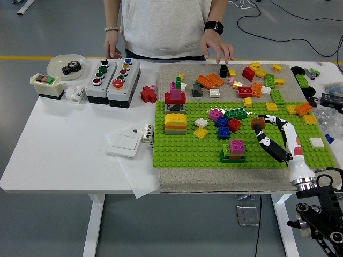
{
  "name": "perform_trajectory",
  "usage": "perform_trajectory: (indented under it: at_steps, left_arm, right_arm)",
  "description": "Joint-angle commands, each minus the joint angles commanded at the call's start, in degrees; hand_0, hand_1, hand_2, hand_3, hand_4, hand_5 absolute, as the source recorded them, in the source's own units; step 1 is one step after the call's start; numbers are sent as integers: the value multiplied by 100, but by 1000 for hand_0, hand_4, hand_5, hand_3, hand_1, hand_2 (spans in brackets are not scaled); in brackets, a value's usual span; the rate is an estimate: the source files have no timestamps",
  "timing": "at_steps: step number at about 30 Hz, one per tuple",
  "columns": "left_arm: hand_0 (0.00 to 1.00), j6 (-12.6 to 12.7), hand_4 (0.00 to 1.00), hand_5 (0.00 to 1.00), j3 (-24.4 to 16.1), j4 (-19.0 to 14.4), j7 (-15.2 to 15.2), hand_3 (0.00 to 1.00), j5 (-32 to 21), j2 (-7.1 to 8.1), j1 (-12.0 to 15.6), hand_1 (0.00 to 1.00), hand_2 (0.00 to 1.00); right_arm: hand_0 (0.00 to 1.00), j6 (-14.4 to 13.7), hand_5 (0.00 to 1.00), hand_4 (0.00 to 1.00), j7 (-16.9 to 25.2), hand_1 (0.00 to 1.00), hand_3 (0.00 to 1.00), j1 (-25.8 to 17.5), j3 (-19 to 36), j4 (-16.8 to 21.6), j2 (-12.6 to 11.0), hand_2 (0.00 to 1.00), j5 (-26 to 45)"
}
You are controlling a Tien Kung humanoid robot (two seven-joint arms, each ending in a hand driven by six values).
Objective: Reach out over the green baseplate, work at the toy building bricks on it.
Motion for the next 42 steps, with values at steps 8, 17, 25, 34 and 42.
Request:
perform_trajectory:
  at_steps: [8,17,25,34,42]
  left_arm:
    - [497,-13,599,682,-5,-8,-11,578,14,-7,2,582,639]
    - [497,-12,599,681,3,-16,-26,579,-3,-11,-4,584,637]
    - [498,-16,599,679,5,-16,-27,578,-4,-10,-6,583,637]
    - [498,-19,600,678,6,-19,-21,578,3,-9,-6,582,638]
    - [497,-22,602,680,0,-22,-13,578,20,-6,-2,584,636]
  right_arm:
    - [998,-78,472,689,0,804,513,-8,-143,-302,71,798,94]
    - [998,-159,492,688,0,807,522,-1,-262,-205,127,796,88]
    - [998,-197,494,691,0,804,519,37,-418,12,170,797,115]
    - [998,-213,515,706,0,804,520,55,-622,53,180,795,28]
    - [998,-208,550,727,0,801,525,70,-659,-53,171,793,7]
